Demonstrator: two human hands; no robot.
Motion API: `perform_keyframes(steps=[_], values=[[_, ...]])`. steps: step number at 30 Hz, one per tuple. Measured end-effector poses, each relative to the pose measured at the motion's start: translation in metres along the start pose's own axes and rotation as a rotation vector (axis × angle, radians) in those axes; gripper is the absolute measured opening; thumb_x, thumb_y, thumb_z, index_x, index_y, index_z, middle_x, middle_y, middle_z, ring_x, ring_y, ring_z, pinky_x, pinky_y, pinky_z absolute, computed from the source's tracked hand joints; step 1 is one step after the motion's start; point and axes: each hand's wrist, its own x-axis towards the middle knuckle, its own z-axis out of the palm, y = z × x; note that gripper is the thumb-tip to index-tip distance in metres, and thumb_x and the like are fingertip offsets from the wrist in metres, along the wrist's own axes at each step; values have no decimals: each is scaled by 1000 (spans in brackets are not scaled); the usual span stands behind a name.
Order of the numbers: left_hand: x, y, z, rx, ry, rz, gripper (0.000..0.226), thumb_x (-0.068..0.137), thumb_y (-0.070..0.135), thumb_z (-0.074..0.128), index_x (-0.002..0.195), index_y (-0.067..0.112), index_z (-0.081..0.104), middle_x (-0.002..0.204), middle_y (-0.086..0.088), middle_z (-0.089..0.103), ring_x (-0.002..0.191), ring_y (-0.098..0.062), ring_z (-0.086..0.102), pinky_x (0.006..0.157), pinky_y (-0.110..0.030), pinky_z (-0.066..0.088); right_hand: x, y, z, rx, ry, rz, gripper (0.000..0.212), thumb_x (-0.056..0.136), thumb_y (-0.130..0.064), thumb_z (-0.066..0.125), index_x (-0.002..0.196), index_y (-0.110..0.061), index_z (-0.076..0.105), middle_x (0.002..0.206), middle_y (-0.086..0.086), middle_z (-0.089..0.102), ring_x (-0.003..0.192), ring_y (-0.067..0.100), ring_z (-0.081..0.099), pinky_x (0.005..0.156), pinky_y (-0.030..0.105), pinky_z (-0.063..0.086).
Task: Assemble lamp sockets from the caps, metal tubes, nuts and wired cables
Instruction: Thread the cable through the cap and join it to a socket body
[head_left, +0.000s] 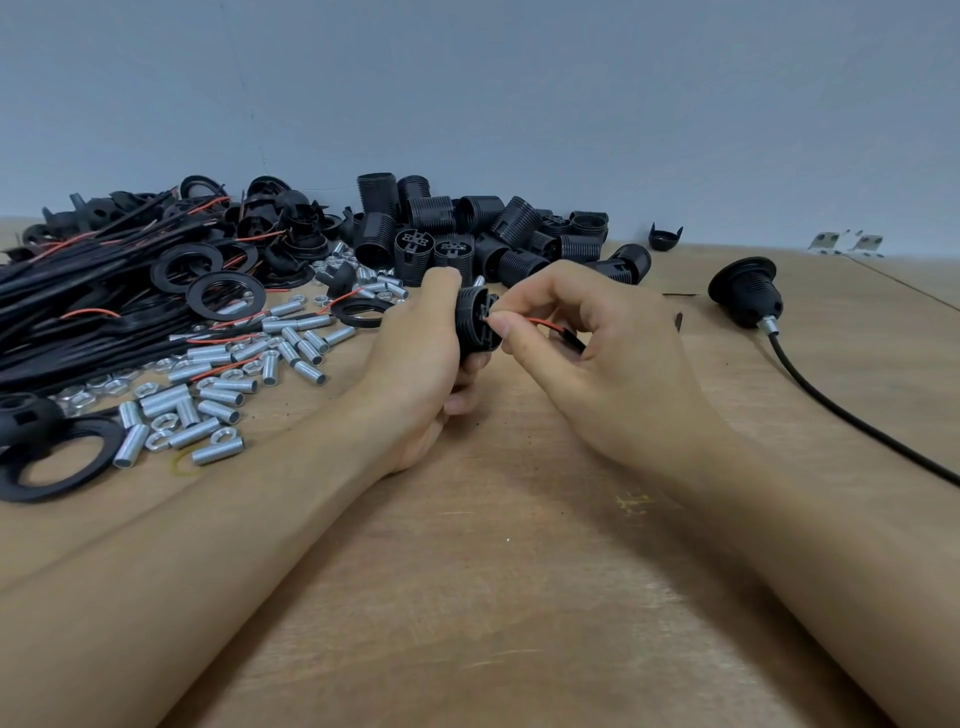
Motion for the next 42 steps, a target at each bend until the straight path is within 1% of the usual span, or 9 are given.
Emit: perform_keyframes(steps=[3,10,16,20,23,28,32,36,42], values=[[0,0,1,16,9,12,34,100,32,35,71,15,44,48,0,38,35,-9,31,36,-17,20,1,0,-2,-2,-25,-9,4,91,-13,68,88,-15,69,75,-15,64,68,14,61,61,17,46],[-3,2,1,18,-5,17,37,100,30,35,66,16,42,41,4,40,35,-8,31,38,-15,17,2,0,-8,43,-114,-4,9,92,-11,66,88,-20,67,75,-6,67,69,15,61,66,29,48],[-3,1,3,30,12,13,37,100,30,35,66,17,43,43,4,39,38,-10,31,38,-15,18,2,0,-7,11,-73,23,7,92,-12,67,87,-17,68,74,-14,64,69,10,60,62,16,42],[-2,0,3,32,41,11,35,99,29,35,67,16,42,46,2,39,40,-11,32,37,-16,19,0,0,-4,-20,-35,-15,6,90,-12,69,85,-11,68,76,-8,67,66,17,60,62,28,46],[-2,0,2,14,37,4,37,99,29,35,65,16,42,44,3,40,40,-11,33,38,-16,19,-1,1,-3,-28,-58,-55,5,91,-11,67,86,-11,68,77,-8,66,66,16,59,63,30,47],[-2,4,0,-81,-40,-62,38,98,30,35,63,18,45,45,1,44,35,-7,29,34,-15,16,1,1,-3,173,-85,78,9,94,-9,63,90,-17,64,77,-2,68,77,20,66,77,41,52],[-2,5,-2,-96,-33,-78,37,97,29,36,62,18,43,46,1,42,35,-7,29,34,-15,17,1,2,-3,157,-111,68,6,94,-10,63,92,-14,67,78,-1,69,77,27,66,77,47,50],[-2,4,0,-51,-10,-57,34,97,29,35,67,17,43,48,0,42,35,-8,30,36,-16,18,2,2,-2,144,-90,53,8,94,-10,64,90,-18,66,75,-3,68,74,25,65,73,43,50],[-2,4,0,-29,-21,-47,31,99,30,34,73,16,44,46,2,45,34,-7,31,36,-16,18,3,4,2,144,-60,67,10,95,-11,62,90,-19,64,74,-8,65,72,14,65,68,24,50]])
